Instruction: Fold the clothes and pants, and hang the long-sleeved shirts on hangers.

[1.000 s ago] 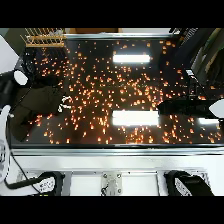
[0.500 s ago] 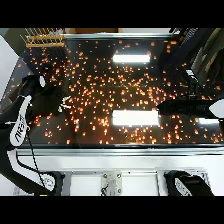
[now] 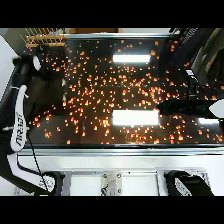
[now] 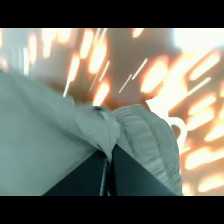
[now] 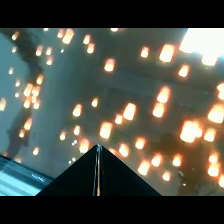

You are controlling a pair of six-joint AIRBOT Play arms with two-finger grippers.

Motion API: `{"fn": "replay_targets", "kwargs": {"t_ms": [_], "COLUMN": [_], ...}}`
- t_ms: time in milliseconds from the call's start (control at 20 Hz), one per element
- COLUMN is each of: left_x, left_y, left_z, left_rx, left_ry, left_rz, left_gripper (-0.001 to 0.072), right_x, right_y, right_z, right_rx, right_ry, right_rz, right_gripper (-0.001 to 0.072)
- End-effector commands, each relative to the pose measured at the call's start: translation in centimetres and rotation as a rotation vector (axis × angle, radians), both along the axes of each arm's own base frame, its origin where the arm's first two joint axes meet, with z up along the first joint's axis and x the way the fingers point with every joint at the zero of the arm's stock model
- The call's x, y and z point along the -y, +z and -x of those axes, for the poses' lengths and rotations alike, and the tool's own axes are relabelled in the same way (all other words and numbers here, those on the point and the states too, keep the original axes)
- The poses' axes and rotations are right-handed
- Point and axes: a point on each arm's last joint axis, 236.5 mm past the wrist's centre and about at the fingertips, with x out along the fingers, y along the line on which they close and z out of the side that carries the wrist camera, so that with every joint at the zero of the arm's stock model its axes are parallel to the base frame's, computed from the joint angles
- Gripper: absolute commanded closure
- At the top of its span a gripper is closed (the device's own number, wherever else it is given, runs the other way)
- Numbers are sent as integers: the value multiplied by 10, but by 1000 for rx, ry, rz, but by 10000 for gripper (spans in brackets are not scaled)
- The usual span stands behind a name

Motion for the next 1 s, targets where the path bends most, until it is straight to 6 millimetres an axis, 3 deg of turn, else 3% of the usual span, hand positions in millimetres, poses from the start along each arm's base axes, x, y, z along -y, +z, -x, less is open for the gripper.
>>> {"fn": "replay_targets", "kwargs": {"t_ms": [0,100,200,300,400,450,550,700,850,900,950], "left_x": [100,158,195,223,240,243,246,236,210,197,186], "left_y": [177,268,327,359,348,327,257,117,-23,-59,-82], "left_z": [21,64,107,145,168,170,164,154,153,156,157], "left_rx": [353,559,722,825,797,738,551,237,-37,-120,-181], "left_ry": [-189,-332,-438,-523,-576,-584,-573,-530,-452,-419,-377], "left_rz": [157,253,297,343,358,351,321,245,185,170,169], "left_gripper": [699,698,698,698,698,698,698,698,697,535,137], "right_x": [0,0,-7,-21,-21,-10,16,48,61,62,59], "right_y": [0,1,8,11,11,12,15,12,4,0,-4], "right_z": [0,-2,-6,5,8,4,-9,-18,-23,-24,-23], "right_rx": [-1,7,25,-16,-28,-17,17,14,-8,-22,-43], "right_ry": [1,-4,-13,18,28,6,-72,-172,-210,-210,-205], "right_rz": [-1,-4,-47,-112,-110,-87,-58,-57,-61,-63,-73], "right_gripper": [709,709,709,709,709,709,709,709,709,709,708]}}
